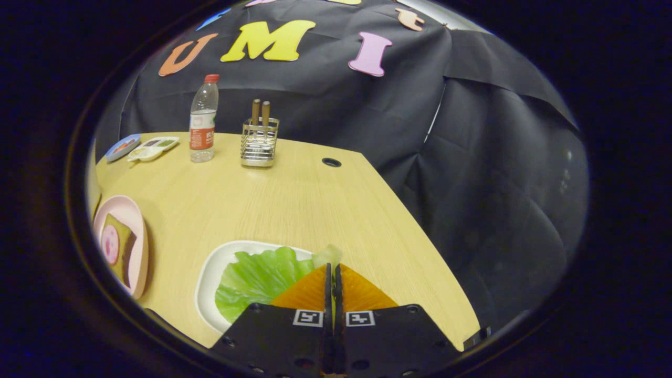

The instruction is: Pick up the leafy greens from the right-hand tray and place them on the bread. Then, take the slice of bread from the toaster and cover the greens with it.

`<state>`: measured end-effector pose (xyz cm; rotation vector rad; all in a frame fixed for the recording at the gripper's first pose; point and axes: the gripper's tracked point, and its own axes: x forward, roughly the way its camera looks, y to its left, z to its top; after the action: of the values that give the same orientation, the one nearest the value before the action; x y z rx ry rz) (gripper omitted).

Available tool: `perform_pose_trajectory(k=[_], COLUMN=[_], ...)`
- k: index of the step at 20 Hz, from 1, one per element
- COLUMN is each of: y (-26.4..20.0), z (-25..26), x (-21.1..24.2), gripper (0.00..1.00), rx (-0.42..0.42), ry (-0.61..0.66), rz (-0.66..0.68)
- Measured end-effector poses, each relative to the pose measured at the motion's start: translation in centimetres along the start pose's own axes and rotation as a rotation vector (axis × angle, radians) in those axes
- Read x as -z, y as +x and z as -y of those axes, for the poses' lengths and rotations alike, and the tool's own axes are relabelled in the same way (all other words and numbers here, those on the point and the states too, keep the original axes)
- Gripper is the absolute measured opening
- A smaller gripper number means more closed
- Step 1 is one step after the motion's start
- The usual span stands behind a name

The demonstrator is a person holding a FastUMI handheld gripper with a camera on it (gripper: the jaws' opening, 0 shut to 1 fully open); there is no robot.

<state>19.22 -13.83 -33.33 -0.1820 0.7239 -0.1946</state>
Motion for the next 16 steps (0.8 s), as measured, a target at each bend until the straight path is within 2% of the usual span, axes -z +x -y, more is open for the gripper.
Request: perform_pose_trajectory(k=[3, 6, 16], y=[-0.6, -2.3, -13.2], z=[0.5, 0.3, -3.7], x=[0.0, -1.2, -7.4], gripper=[0.01, 0.01, 0.0], rx=[0.035, 0.02, -0.121], ry=[0.012, 0.055, 0.073], rz=[-0.005, 0.031, 0.202])
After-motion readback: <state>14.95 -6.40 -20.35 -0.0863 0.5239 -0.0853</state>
